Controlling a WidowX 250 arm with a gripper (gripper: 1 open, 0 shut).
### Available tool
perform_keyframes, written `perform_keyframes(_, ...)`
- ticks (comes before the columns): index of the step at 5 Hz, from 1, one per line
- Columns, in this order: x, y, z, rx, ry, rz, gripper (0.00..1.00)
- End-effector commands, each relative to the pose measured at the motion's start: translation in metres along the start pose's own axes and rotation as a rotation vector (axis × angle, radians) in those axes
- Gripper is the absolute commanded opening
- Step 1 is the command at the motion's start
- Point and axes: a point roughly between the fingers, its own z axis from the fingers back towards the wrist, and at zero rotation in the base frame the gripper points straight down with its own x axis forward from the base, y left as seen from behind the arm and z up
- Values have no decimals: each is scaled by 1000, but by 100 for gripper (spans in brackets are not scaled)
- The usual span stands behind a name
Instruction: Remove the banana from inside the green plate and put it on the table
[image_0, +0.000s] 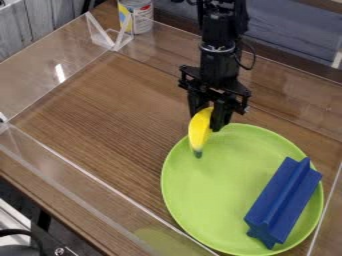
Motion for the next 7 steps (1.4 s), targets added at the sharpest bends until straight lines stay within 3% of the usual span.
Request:
perform_keyframes(1,7,9,17,9,-59,5,0)
perform_keyframes(5,12,17,15,7,-77,6,0)
perform_keyframes(7,-9,45,30,20,-104,48,0)
